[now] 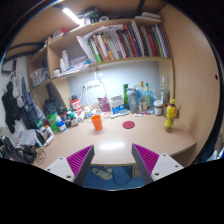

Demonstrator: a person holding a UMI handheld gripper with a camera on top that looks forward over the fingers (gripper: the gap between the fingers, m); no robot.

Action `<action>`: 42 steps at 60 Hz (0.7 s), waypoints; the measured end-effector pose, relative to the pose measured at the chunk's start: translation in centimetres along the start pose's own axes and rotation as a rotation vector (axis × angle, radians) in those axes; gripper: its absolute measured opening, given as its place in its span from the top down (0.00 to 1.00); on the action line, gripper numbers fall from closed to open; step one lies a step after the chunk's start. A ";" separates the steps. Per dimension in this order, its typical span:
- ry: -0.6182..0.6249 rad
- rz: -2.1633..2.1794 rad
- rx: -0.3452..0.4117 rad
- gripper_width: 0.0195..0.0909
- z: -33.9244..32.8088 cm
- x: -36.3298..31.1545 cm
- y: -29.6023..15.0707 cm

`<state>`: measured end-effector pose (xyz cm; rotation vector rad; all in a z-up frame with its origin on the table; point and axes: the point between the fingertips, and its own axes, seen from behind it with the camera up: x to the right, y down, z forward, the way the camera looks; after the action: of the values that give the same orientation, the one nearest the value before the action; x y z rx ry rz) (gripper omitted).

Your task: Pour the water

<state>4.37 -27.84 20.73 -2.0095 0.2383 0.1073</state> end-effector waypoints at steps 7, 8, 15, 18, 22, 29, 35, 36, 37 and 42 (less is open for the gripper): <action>0.004 -0.007 0.017 0.11 0.3 -0.7 -0.5; 0.005 -0.009 0.020 0.11 0.6 -0.5 -0.6; -0.007 -0.023 0.031 0.11 1.4 -1.4 -0.4; -0.012 -0.047 0.029 0.11 2.0 -1.0 -0.2; 0.011 -0.065 0.025 0.13 3.0 1.0 0.2; 0.055 -0.066 0.075 0.13 5.6 6.6 -0.8; 0.135 -0.105 0.100 0.12 8.9 14.1 -2.0; 0.148 -0.108 0.104 0.12 9.4 15.4 -2.2; 0.159 -0.108 0.108 0.12 10.1 16.7 -2.4; 0.200 -0.096 0.125 0.12 13.3 22.6 -3.2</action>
<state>27.51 -17.26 13.63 -1.9043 0.2679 -0.1662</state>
